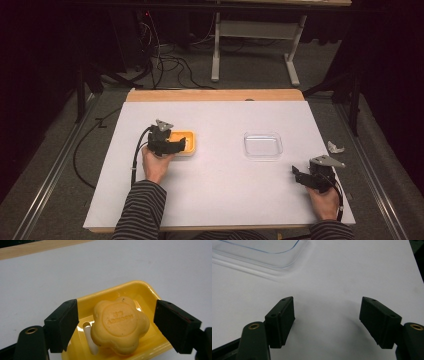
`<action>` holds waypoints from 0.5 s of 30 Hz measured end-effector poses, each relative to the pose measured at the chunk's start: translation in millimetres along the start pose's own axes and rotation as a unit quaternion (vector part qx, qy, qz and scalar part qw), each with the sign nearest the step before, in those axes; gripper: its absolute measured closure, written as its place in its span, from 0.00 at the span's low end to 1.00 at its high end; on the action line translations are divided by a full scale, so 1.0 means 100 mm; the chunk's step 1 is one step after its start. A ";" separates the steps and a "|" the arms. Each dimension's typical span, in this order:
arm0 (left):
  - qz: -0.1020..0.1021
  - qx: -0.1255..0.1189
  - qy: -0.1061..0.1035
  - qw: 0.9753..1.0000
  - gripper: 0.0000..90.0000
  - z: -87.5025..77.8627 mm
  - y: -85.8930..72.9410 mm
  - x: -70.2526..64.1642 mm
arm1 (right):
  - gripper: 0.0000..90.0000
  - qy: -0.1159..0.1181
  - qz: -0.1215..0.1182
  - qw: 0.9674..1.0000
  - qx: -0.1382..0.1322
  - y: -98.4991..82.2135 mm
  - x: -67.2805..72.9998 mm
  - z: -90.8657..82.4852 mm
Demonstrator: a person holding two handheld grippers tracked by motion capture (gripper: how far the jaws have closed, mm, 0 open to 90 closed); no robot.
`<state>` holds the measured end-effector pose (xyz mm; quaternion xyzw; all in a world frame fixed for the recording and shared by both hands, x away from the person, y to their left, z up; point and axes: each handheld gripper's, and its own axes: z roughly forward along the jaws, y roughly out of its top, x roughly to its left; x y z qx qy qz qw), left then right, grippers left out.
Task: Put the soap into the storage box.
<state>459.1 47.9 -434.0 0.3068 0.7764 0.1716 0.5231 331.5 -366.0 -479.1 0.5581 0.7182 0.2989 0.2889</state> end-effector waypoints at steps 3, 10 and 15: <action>-0.003 0.000 -0.007 1.000 0.23 -0.06 0.03 -0.01 | 0.32 0.000 0.000 1.000 -0.001 0.00 0.00 0.00; -0.004 0.003 -0.027 1.000 0.25 -0.22 0.12 -0.02 | 0.32 0.004 0.008 1.000 -0.007 -0.01 -0.02 -0.01; -0.002 0.002 -0.036 0.999 0.25 -0.30 0.14 -0.03 | 0.32 0.004 0.008 1.000 -0.007 -0.01 -0.02 -0.01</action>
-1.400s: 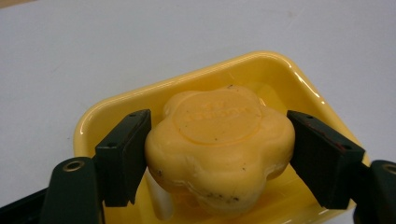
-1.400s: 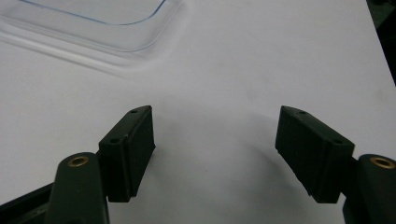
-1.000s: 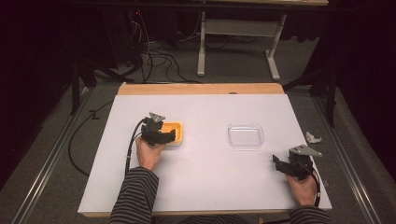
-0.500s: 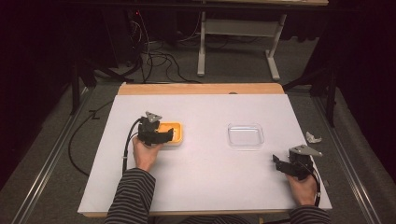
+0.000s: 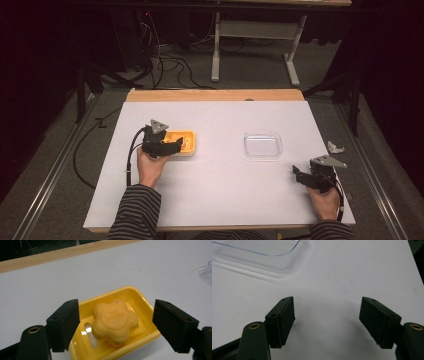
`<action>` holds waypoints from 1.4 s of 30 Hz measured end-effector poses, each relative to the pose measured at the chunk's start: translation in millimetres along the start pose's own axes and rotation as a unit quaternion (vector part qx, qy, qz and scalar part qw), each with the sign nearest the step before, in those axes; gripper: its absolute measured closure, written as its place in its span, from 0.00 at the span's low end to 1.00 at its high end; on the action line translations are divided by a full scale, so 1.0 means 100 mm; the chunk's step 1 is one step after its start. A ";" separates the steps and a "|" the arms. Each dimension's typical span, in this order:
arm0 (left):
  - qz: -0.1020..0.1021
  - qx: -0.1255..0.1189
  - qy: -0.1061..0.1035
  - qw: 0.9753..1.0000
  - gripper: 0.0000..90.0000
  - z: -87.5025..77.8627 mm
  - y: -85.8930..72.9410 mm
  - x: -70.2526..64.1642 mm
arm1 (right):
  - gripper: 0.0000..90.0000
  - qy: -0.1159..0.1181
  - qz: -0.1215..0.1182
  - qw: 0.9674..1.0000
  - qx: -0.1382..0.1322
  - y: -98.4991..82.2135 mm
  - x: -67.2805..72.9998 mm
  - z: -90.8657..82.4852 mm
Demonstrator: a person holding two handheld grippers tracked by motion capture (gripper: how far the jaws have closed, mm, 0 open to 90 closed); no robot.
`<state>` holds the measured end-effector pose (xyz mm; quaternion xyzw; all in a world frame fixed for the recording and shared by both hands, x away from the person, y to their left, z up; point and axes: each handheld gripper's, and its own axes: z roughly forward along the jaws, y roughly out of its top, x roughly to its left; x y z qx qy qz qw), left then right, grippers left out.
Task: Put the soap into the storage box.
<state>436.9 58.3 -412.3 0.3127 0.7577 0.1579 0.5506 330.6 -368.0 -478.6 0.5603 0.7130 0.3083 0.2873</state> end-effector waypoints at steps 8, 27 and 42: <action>0.003 0.007 -0.023 1.000 0.25 -0.20 0.03 -0.03 | 0.33 -0.001 0.005 1.000 -0.008 -0.01 -0.01 -0.01; -0.010 0.020 -0.050 0.998 0.24 -0.60 0.02 0.04 | 0.33 -0.001 0.004 1.000 -0.007 -0.01 -0.01 -0.02; -0.020 0.021 -0.059 0.998 0.24 -0.80 0.02 0.17 | 0.33 -0.001 0.003 1.000 -0.007 -0.01 -0.01 -0.02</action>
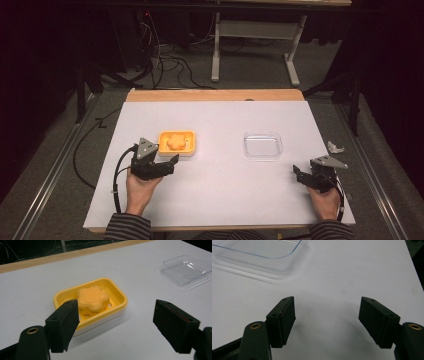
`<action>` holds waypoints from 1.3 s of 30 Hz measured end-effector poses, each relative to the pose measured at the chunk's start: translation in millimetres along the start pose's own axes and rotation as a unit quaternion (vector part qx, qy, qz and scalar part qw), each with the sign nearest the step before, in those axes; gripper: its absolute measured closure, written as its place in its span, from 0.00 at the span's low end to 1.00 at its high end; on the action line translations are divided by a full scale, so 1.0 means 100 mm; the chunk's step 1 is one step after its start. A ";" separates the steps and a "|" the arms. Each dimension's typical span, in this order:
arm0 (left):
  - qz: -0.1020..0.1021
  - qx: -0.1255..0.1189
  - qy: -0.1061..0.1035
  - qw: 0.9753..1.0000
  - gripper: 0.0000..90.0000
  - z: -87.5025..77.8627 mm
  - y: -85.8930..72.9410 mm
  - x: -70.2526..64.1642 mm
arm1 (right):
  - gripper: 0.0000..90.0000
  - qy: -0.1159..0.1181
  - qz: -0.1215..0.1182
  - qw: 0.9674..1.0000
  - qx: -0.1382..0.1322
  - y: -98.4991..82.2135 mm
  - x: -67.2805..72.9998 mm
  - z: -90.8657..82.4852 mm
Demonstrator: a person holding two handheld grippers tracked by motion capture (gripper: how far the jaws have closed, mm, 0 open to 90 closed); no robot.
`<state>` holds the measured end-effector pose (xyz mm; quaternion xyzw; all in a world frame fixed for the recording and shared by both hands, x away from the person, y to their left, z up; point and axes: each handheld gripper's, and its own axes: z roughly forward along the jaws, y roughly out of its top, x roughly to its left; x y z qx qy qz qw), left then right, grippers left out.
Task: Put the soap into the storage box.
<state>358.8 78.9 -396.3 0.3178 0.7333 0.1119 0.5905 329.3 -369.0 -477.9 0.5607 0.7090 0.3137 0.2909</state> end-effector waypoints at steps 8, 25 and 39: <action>0.010 0.000 -0.008 1.000 0.25 -0.11 -0.08 0.02 | 0.33 0.001 0.001 1.000 0.001 0.00 0.00 0.00; 0.004 0.010 -0.008 1.000 0.25 -0.17 -0.23 0.13 | 0.33 0.002 0.001 1.000 -0.003 0.00 0.00 0.00; 0.002 0.018 0.006 1.000 0.24 -0.12 -0.39 0.22 | 0.33 0.002 0.001 1.000 -0.007 -0.01 0.00 -0.01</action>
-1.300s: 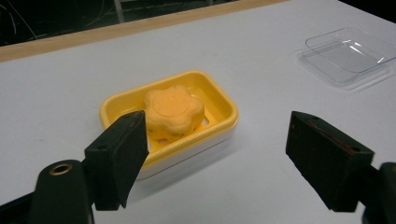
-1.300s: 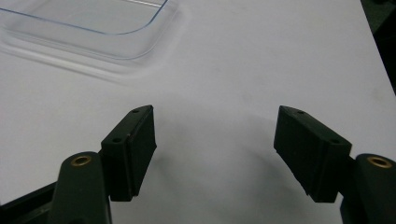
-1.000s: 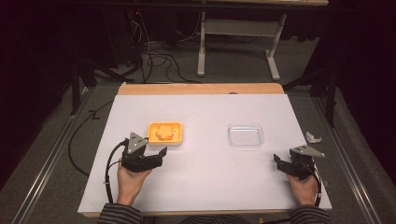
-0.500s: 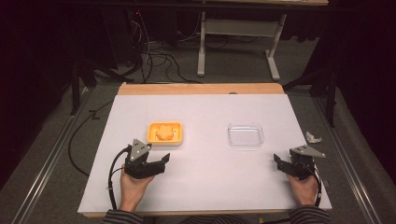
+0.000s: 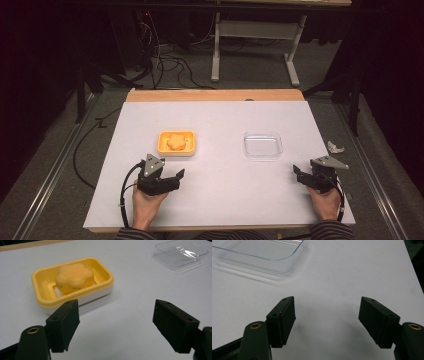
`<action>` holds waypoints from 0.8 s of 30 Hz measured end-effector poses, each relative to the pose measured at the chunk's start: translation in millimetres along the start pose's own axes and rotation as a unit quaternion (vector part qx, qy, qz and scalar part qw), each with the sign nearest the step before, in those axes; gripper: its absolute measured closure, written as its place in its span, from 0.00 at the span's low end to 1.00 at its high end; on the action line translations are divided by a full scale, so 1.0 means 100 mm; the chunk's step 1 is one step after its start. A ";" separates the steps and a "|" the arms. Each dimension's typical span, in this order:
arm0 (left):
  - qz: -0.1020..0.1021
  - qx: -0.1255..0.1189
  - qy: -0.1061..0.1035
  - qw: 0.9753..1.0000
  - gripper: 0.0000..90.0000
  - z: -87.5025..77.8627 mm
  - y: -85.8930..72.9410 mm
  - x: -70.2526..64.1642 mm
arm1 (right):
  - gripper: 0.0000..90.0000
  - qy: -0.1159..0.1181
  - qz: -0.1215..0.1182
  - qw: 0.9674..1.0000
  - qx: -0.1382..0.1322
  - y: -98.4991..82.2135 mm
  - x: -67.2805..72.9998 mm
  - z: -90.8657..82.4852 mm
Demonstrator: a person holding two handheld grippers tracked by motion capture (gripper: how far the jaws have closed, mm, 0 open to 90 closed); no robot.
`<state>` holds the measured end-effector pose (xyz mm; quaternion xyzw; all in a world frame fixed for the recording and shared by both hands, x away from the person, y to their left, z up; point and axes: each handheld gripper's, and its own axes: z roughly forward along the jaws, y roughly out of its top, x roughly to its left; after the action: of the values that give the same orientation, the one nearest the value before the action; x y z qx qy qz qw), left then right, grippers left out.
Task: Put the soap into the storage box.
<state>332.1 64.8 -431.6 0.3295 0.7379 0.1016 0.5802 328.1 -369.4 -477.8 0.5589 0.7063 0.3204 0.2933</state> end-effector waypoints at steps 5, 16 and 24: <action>-0.002 0.003 0.007 1.000 0.24 0.04 -0.04 0.02 | 0.33 0.000 0.000 1.000 0.000 0.00 0.00 0.00; 0.002 0.002 0.028 1.000 0.24 0.16 -0.13 0.07 | 0.33 0.002 0.001 1.000 0.000 0.00 0.00 -0.01; 0.009 0.003 0.031 0.999 0.24 0.22 -0.18 0.08 | 0.33 0.004 -0.002 1.000 -0.002 0.00 0.00 -0.01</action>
<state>344.5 50.9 -454.2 0.3344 0.7527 0.1147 0.5554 327.5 -369.4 -477.6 0.5561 0.7076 0.3234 0.2923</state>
